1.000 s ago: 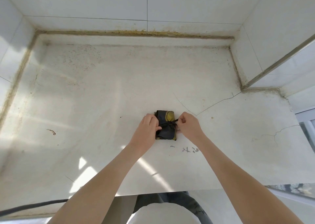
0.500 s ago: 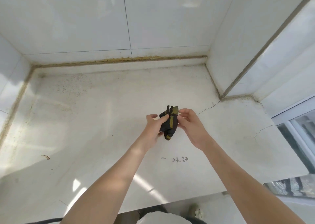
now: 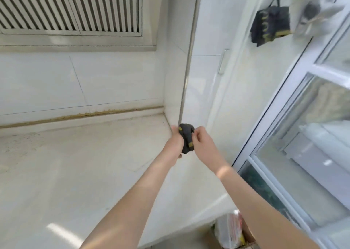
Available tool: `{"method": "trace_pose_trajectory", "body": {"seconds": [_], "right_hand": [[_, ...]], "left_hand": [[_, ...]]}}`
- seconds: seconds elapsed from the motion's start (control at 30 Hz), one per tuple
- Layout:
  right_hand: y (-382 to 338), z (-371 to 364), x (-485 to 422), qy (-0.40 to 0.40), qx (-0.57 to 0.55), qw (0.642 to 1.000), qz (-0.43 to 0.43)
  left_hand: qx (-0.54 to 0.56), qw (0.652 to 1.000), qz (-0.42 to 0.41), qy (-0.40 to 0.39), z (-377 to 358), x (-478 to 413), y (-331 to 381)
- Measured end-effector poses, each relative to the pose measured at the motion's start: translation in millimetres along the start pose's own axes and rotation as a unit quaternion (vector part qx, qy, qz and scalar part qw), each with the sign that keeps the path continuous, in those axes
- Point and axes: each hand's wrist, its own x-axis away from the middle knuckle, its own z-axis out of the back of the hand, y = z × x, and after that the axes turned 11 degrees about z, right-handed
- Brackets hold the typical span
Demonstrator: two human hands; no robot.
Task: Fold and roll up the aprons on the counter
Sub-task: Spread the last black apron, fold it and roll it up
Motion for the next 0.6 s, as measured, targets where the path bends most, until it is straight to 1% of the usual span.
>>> {"method": "trace_pose_trajectory", "body": {"seconds": [0.07, 0.1, 0.2, 0.27, 0.33, 0.4, 0.47, 0.5, 0.53, 0.6], "right_hand": [[3.4, 34.9, 2.6, 0.027, -0.001, 1.0, 0.007], [0.9, 47.3, 0.5, 0.034, 0.011, 0.999, 0.02], [-17.2, 89.0, -13.8, 0.055, 0.013, 0.997, 0.059], [-28.6, 116.5, -27.2, 0.064, 0.033, 0.993, 0.097], [-45.0, 143.2, -40.8, 0.063, 0.055, 0.991, 0.109], [-64.4, 174.9, -62.6, 0.066, 0.088, 0.986, 0.128], [-83.3, 201.4, -83.9, 0.071, 0.121, 0.975, 0.171], [-94.4, 212.4, -90.6, 0.075, 0.14, 0.968, 0.195], [-105.3, 224.2, -99.7, 0.09, 0.159, 0.957, 0.224], [-126.7, 251.2, -118.7, 0.124, 0.189, 0.934, 0.276]], "left_hand": [[-0.069, 0.992, -0.057, 0.091, -33.1, 15.5, 15.1], [-0.065, 0.988, -0.093, 0.101, -46.0, 22.2, 21.5], [-0.009, 0.983, -0.176, 0.055, -83.0, 47.3, 43.8], [-0.002, 0.974, -0.219, 0.056, -101.3, 55.5, 62.7], [-0.027, 0.965, -0.251, 0.074, -111.3, 64.8, 89.9], [-0.075, 0.95, -0.283, 0.111, -119.6, 71.6, 130.3], [-0.114, 0.936, -0.301, 0.142, -124.4, 79.8, 168.2], [-0.115, 0.932, -0.313, 0.139, -125.3, 82.1, 184.4], [-0.108, 0.935, -0.317, 0.12, -125.6, 87.7, 202.5], [-0.077, 0.941, -0.328, 0.037, -125.0, 101.0, 241.8]]}}
